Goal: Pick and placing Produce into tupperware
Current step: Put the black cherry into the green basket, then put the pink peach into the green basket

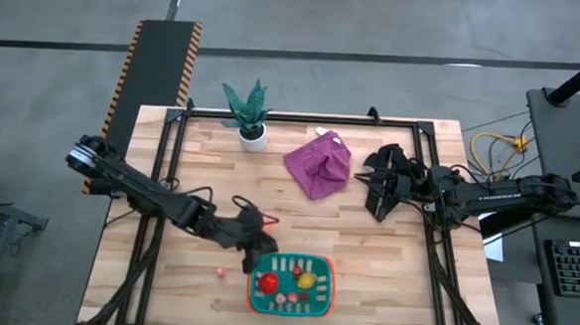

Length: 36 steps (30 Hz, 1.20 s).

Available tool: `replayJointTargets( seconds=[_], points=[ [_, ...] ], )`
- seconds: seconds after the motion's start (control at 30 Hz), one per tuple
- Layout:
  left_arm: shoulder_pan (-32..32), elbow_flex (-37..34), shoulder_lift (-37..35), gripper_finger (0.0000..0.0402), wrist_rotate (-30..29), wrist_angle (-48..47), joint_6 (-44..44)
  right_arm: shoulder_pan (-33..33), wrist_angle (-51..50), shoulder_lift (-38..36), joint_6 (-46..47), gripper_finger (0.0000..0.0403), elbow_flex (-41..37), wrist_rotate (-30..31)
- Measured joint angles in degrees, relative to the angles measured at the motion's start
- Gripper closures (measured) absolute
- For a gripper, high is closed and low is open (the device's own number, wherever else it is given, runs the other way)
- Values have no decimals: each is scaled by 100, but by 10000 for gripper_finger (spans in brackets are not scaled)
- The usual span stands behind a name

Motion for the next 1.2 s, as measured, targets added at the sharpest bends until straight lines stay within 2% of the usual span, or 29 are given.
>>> replayJointTargets(
  seconds=[0.2, 0.33, 0.7, 0.8, 1.03, 1.2],
  points=[
    [0, 165, 755, 315, 683, 70, -133, 0, -15, 0, 15, 394, 2, 0],
    [0, 355, 1134, 315, 906, 51, -212, 0, -14, 0, 20, 394, 2, 0],
    [-2, 552, 1156, 311, 1218, 49, -147, 0, 36, -2, 0, 394, 0, 0],
    [-5, 552, 1146, 289, 1217, 47, -4, 0, 40, -2, 0, 394, 2, 0],
    [4, 550, 1146, 202, 1182, 47, 305, 0, 37, -2, -85, 394, 2, 0],
    [89, 565, 1068, 187, 820, 6, 334, 0, 37, -2, -86, 394, 2, 0]
  ],
)
